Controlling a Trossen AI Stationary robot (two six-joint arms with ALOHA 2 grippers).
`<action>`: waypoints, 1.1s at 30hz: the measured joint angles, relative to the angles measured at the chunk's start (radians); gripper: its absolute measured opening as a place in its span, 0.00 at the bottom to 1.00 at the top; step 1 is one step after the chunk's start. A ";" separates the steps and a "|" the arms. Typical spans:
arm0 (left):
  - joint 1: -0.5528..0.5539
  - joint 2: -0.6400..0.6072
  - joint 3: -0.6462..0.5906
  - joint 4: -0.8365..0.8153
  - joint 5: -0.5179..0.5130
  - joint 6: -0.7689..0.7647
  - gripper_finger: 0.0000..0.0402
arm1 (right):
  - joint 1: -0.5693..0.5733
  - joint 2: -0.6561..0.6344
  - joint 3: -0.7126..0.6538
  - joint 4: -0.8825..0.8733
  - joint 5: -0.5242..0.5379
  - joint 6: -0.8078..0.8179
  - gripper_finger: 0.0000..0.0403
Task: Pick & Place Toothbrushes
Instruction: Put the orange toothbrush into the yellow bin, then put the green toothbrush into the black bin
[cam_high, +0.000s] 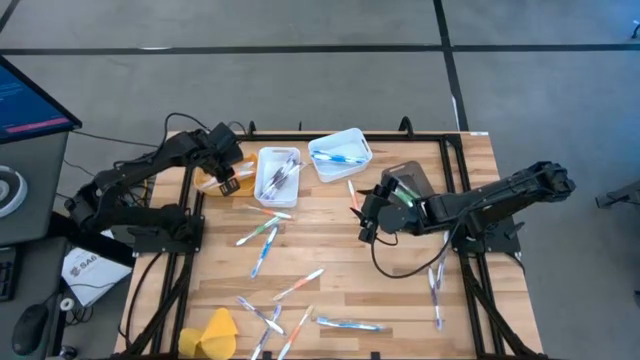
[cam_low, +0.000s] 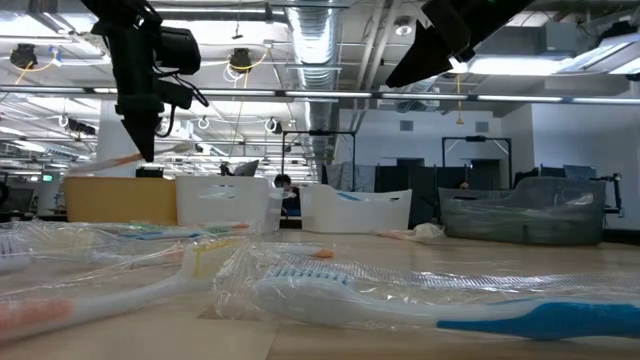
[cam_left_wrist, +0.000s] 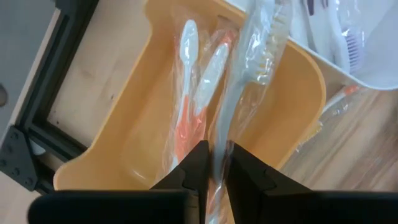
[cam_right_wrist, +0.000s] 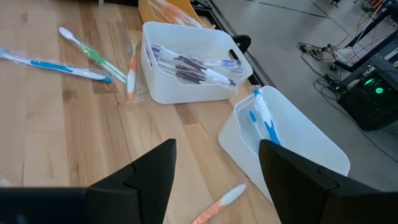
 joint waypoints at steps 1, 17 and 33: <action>-0.002 0.000 0.000 0.002 0.000 0.023 0.09 | 0.000 0.000 0.000 0.000 0.000 0.000 0.56; 0.005 0.093 0.000 0.029 0.000 0.013 0.12 | 0.000 0.000 0.000 0.000 0.000 0.000 0.56; 0.006 0.083 0.000 0.063 -0.062 -0.019 0.22 | 0.000 0.000 0.000 -0.001 -0.023 0.000 0.56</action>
